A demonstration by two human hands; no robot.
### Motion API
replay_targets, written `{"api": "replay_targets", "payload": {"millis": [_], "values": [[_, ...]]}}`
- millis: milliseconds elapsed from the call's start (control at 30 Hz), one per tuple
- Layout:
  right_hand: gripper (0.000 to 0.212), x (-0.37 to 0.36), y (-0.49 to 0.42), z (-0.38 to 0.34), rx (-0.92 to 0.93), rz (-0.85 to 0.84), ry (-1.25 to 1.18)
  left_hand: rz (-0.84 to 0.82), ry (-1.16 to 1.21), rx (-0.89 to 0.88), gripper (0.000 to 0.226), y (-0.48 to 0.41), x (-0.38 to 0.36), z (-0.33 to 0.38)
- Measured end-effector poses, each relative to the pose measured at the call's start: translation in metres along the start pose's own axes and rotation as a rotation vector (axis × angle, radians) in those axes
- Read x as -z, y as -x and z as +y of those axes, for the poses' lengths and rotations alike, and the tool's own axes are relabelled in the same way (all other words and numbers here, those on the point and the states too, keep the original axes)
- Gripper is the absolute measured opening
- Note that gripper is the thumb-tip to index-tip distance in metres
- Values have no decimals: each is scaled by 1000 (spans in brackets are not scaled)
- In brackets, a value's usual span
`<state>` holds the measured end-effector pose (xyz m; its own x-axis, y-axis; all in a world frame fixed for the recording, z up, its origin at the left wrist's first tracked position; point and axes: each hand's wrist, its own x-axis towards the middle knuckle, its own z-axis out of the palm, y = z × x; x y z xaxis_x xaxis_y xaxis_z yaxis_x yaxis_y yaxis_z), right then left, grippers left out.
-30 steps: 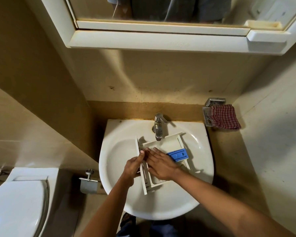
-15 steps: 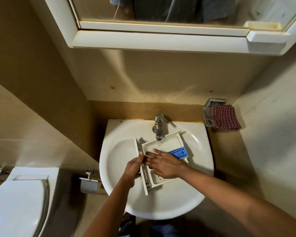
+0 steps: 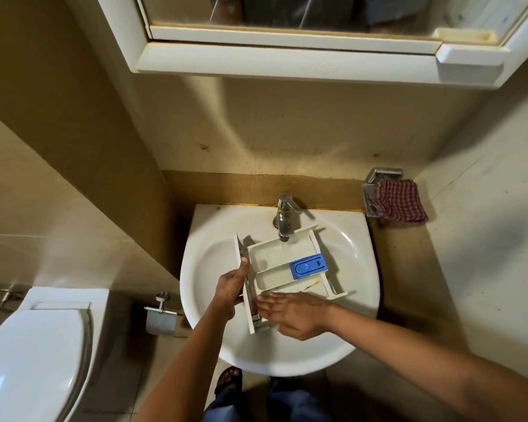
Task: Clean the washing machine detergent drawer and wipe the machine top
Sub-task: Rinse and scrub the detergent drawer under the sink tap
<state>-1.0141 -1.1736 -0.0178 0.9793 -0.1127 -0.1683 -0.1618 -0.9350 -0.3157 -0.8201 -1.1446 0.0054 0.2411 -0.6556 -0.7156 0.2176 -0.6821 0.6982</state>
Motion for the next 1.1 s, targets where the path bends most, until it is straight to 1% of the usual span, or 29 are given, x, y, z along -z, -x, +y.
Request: {"api": "replay_targets", "payload": {"millis": [100,200,300,400,433,500,567,633,700,767,833,867,933,1000,1100], "values": [[49,7,12,4,17,-38,-127,32,-9,-25,54,8,-1,2],[50,13,21,8,-30,-8,-160,87,-28,-24,54,13,-1,2],[44,9,30,8,-74,107,-205,145,-99,-33,58,18,0,4],[33,0,37,10,-126,211,-174,253,-247,-113,67,28,1,9],[34,-3,38,11,-171,247,-171,295,-311,-136,72,32,2,11],[44,-11,41,12,-286,324,-222,364,-415,-152,79,40,2,15],[51,-17,43,10,-367,392,-257,421,-497,-154,74,51,0,21],[43,-18,42,6,-434,444,-285,485,-562,-143,72,63,-2,27],[31,-17,40,3,-504,560,-325,551,-605,-153,74,70,-2,29],[21,-15,34,5,-627,688,-463,604,-643,-183,81,73,0,27],[10,-10,22,11,-801,766,-671,619,-687,-205,87,74,0,26],[10,-6,17,15,-893,788,-785,616,-706,-195,89,74,0,25],[18,2,5,24,-1046,794,-977,609,-718,-167,93,77,0,24],[23,11,-3,33,-1098,812,-1152,611,-682,-154,97,80,1,20],[22,31,-14,42,-1082,935,-1522,613,-487,-136,98,93,2,16]]}}
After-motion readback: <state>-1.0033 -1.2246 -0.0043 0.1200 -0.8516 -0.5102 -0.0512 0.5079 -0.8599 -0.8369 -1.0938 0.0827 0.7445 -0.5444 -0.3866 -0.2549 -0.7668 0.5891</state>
